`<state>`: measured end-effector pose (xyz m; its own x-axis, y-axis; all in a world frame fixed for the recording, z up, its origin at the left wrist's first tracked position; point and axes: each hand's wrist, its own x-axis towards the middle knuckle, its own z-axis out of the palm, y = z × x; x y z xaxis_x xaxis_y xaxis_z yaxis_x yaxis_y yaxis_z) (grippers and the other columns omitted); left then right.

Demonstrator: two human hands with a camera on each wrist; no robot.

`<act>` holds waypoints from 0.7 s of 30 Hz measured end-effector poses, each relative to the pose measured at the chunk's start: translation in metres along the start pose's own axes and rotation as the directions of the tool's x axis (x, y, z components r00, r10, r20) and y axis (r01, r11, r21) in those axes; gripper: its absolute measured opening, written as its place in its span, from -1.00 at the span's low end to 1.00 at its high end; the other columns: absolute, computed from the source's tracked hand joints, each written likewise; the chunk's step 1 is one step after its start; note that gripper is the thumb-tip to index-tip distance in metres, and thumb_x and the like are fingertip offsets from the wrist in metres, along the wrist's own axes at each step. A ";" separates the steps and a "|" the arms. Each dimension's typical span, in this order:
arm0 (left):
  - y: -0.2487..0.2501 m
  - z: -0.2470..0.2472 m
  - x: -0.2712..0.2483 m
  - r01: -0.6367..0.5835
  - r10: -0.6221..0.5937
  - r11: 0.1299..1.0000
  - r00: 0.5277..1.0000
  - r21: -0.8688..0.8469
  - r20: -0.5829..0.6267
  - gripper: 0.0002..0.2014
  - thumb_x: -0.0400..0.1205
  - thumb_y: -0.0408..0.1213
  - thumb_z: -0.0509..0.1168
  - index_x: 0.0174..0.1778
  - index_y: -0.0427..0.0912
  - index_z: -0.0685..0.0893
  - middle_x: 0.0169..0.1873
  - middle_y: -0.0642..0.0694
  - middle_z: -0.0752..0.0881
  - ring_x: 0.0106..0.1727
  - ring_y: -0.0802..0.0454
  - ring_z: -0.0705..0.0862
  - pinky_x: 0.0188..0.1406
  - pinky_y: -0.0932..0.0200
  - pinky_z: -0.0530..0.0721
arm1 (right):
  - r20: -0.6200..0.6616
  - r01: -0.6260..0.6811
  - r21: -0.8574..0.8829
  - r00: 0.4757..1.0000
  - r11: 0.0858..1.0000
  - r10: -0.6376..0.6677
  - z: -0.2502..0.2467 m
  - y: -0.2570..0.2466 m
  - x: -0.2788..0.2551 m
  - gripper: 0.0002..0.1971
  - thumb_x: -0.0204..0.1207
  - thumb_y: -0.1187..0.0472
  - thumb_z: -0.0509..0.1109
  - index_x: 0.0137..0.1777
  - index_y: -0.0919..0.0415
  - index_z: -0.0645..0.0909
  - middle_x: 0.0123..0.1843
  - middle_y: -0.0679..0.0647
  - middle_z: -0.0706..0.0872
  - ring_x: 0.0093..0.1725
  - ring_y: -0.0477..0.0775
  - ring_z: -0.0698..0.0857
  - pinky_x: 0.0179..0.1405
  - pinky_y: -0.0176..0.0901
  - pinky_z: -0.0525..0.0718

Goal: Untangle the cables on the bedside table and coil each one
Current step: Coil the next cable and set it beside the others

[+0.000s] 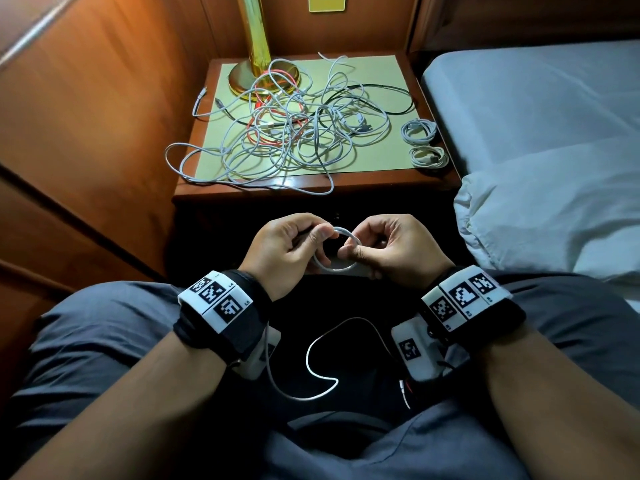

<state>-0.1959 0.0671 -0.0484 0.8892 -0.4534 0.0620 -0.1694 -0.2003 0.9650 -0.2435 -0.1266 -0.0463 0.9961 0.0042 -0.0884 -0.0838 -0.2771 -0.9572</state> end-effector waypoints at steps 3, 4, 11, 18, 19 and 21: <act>0.000 -0.001 0.003 -0.034 0.034 0.999 0.999 0.014 -0.019 -0.82 0.74 -0.29 0.30 -0.14 -0.10 0.76 -0.47 -0.06 0.65 -0.41 0.05 0.71 -0.37 0.24 0.67 | 0.065 -0.048 0.057 0.997 0.997 0.044 -0.001 0.000 0.000 -0.81 0.46 0.18 0.61 -0.15 0.29 0.71 -0.37 0.08 0.74 -0.52 0.00 0.66 -0.50 -0.27 0.59; 0.000 -0.001 0.004 -0.040 0.040 0.999 0.999 0.020 -0.021 -0.82 0.75 -0.27 0.30 -0.12 -0.12 0.77 -0.48 -0.06 0.66 -0.42 0.06 0.69 -0.35 0.28 0.64 | 0.100 -0.064 0.095 0.993 0.993 0.055 -0.001 -0.001 0.000 -0.82 0.51 0.21 0.56 -0.11 0.34 0.69 -0.33 0.14 0.74 -0.51 -0.01 0.67 -0.48 -0.29 0.59; -0.001 -0.011 0.007 -0.011 0.006 0.997 0.998 -0.080 -0.069 -0.79 0.76 -0.24 0.27 -0.09 -0.17 0.77 -0.45 -0.14 0.64 -0.41 -0.04 0.69 -0.37 0.19 0.69 | 0.214 -0.168 0.339 0.972 0.926 0.098 -0.008 0.002 0.002 -0.81 0.63 0.44 0.36 0.10 0.23 0.75 -0.14 0.07 0.82 -0.29 -0.01 0.78 -0.09 -0.11 0.80; -0.004 -0.014 0.010 0.008 -0.016 0.990 0.998 -0.139 -0.056 -0.77 0.75 -0.16 0.27 -0.09 -0.15 0.79 -0.41 -0.10 0.59 -0.36 -0.08 0.59 -0.39 0.00 0.77 | 0.075 -0.050 0.114 0.996 0.992 0.042 -0.007 -0.002 0.002 -0.91 0.65 0.35 0.38 -0.06 0.25 0.70 -0.28 0.02 0.75 -0.37 -0.03 0.76 -0.34 -0.18 0.68; -0.004 -0.013 0.011 0.019 -0.030 0.985 0.998 -0.169 -0.061 -0.76 0.76 -0.19 0.26 -0.09 -0.20 0.77 -0.43 -0.10 0.59 -0.37 -0.06 0.58 -0.41 0.03 0.76 | 0.042 -0.020 0.069 0.999 0.997 0.017 -0.008 -0.002 0.002 -0.92 0.64 0.33 0.40 -0.08 0.25 0.68 -0.28 0.02 0.73 -0.39 -0.05 0.74 -0.37 -0.19 0.65; -0.003 -0.010 0.012 0.030 -0.054 0.968 0.995 -0.250 -0.087 -0.76 0.77 -0.29 0.23 -0.13 -0.29 0.71 -0.44 -0.10 0.58 -0.38 -0.01 0.59 -0.38 0.06 0.74 | -0.007 0.015 0.029 1.000 0.999 -0.014 -0.009 0.000 0.003 -0.92 0.63 0.29 0.43 -0.10 0.25 0.65 -0.29 0.00 0.70 -0.42 -0.07 0.71 -0.41 -0.24 0.64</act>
<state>-0.1801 0.0714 -0.0484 0.9305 -0.3648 0.0321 -0.0307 0.0095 0.9995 -0.2399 -0.1356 -0.0437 0.9974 0.0013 -0.0726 -0.0700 -0.2495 -0.9658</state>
